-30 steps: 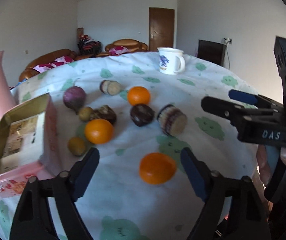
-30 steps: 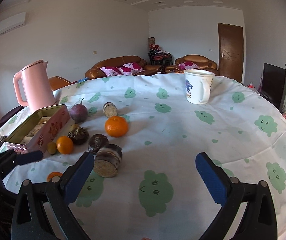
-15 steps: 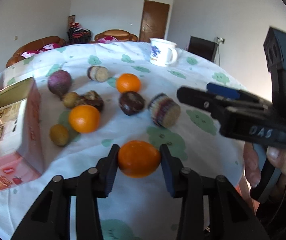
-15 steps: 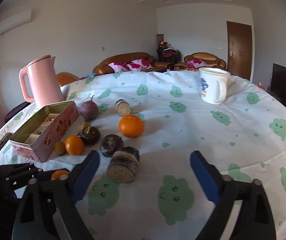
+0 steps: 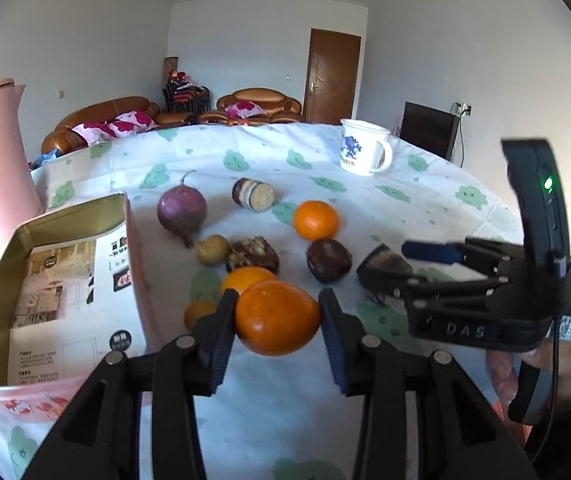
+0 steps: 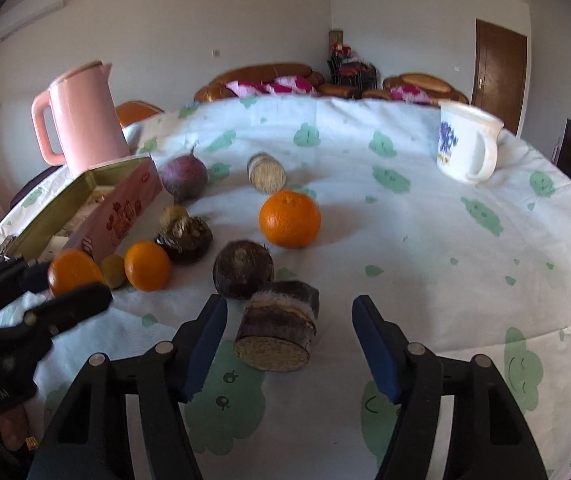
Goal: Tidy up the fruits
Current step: 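Grasp the dark brown cylindrical cake with the right gripper while the left holds the orange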
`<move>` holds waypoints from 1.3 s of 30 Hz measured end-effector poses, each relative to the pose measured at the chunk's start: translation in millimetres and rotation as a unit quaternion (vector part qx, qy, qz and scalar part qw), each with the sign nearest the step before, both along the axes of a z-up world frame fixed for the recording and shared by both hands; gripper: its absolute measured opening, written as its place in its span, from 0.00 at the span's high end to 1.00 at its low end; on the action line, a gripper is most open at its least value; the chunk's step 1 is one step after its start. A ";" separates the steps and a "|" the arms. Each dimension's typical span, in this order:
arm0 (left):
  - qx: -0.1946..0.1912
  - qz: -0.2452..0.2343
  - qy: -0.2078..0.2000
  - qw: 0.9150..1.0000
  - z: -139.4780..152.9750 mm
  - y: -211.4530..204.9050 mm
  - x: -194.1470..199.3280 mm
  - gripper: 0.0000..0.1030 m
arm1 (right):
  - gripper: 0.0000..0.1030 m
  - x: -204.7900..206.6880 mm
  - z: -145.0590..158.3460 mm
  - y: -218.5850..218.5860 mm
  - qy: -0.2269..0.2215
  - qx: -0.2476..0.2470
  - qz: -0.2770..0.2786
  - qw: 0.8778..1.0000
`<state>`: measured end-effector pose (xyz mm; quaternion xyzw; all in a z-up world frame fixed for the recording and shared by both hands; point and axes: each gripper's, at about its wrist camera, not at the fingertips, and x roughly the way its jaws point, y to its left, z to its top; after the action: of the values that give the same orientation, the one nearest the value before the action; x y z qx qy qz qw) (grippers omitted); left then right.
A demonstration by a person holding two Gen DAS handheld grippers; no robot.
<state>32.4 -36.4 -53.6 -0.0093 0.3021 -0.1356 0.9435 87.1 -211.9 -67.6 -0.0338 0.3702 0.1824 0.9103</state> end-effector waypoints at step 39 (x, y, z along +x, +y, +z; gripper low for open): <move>-0.001 0.029 -0.058 0.998 7.0 4.4 -12.5 0.59 | 0.60 -25.1 12.7 -4.2 -0.083 0.052 0.051 0.994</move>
<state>19.9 -32.0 -46.7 -0.0112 0.2468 -0.1084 0.9629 62.0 -216.1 -54.9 -0.0200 0.2810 0.2441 0.9279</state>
